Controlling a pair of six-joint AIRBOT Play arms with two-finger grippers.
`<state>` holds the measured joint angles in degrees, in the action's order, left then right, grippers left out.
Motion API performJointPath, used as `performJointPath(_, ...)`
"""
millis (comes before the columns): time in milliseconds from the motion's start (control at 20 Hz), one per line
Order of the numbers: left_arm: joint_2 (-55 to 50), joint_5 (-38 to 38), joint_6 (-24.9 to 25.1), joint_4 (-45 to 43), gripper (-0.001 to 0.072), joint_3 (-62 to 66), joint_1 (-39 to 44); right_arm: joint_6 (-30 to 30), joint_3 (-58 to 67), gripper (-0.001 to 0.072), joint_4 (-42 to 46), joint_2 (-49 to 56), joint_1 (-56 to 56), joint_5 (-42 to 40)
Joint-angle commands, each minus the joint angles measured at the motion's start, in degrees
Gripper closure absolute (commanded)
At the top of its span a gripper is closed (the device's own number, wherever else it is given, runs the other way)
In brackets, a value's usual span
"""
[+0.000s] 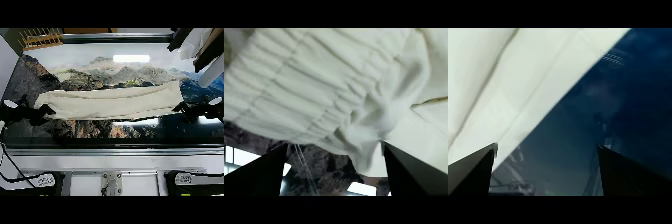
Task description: Fold the clothes and pants, and hang the long-sleeved shirts on hangers.
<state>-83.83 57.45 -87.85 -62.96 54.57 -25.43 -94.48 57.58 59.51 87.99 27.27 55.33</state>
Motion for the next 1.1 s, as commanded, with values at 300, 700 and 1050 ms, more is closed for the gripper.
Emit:
performJointPath(300,-0.6,-9.2,0.0,3.1,0.0104,-1.4,1.9,0.1,-1.8,-0.0008,-8.0,1.7,-9.3,-21.2)
performJointPath(700,2.8,-9.3,5.6,2.6,0.0687,-1.4,1.0,0.1,-1.8,0.07,0.4,-2.7,-9.6,-17.3)
performJointPath(1050,13.3,-4.2,18.9,2.5,0.0687,-8.3,-6.6,0.1,-13.7,0.07,16.0,-19.1,-9.6,-6.6)
